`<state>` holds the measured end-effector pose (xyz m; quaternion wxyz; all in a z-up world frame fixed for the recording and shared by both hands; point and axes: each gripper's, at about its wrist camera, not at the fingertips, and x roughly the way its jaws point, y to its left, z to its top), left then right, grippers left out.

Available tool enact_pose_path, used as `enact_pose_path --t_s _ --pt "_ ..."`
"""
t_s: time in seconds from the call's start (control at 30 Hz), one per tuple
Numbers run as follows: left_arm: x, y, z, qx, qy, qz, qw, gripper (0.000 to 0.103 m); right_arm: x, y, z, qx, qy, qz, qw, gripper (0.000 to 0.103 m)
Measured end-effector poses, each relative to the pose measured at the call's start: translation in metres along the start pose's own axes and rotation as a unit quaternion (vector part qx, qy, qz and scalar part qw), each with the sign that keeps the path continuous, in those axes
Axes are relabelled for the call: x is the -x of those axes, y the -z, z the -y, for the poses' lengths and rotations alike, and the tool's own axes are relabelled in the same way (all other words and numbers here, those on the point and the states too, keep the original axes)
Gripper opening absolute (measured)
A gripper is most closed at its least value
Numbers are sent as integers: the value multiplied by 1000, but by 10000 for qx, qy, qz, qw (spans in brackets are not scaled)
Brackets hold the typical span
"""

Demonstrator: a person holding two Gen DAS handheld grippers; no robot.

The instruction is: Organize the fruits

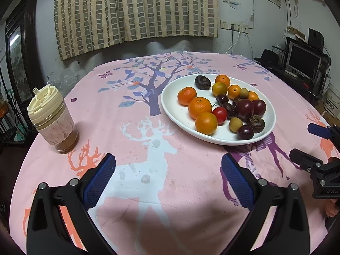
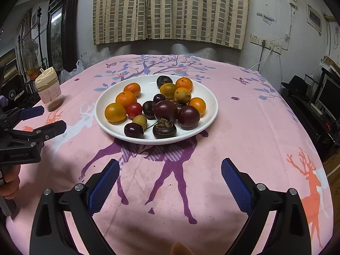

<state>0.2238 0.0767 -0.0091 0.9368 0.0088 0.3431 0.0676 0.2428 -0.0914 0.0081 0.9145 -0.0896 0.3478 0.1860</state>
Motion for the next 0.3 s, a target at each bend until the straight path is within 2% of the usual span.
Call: enact_pose_path --t_s 0.3 --pt "-1 1 2 -5 -57 5 10000 98 1 -1 1 14 23 2 10000 97"
